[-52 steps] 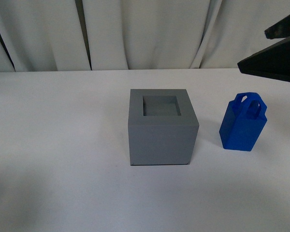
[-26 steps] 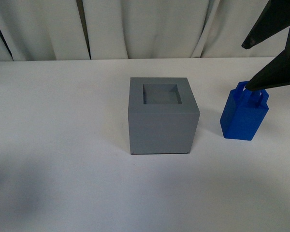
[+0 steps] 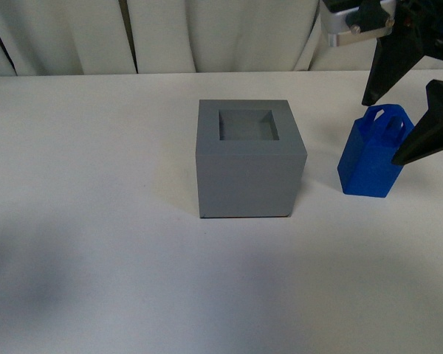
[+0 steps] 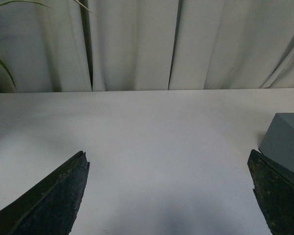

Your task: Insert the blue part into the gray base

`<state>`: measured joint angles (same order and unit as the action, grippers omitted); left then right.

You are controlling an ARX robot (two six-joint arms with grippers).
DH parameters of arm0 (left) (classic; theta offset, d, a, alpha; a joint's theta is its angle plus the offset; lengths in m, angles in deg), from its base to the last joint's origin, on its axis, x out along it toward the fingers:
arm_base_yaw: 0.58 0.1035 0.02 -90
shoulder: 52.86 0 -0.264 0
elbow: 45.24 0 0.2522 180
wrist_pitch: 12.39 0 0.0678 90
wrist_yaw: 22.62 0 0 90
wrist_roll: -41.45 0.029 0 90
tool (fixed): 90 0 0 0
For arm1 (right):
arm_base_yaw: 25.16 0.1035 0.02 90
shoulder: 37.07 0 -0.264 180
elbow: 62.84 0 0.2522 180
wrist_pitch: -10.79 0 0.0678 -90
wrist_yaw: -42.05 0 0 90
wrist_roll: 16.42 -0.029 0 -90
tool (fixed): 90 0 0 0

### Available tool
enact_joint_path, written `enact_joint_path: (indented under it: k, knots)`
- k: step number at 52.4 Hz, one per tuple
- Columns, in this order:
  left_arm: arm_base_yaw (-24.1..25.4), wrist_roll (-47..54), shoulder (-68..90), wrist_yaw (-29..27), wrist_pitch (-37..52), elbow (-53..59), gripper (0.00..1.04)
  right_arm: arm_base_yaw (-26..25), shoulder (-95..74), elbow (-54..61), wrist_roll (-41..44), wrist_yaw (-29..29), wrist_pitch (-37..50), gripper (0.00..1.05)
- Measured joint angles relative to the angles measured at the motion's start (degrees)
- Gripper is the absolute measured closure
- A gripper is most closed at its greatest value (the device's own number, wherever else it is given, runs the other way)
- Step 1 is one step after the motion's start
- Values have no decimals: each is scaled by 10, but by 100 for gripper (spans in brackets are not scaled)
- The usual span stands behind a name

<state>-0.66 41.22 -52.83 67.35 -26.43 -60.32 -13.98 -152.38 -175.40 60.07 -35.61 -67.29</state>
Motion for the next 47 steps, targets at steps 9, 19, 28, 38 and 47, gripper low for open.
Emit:
enact_joint_path:
  k: [9, 19, 28, 38, 47]
  knots:
    - [0, 0, 0, 0, 0, 0, 6, -2, -13, 0, 4, -11, 3, 7]
    - [0, 0, 0, 0, 0, 0, 6, -3, -23, 0, 6, -26, 27, 7]
    - [0, 0, 0, 0, 0, 0, 6, -1, -35, 0, 2, -27, 34, 7]
    - [0, 0, 0, 0, 0, 0, 6, 0, -44, 0, -3, -33, 48, 8]
    - [0, 0, 0, 0, 0, 0, 6, 0, -46, 3, -7, -32, 53, 39]
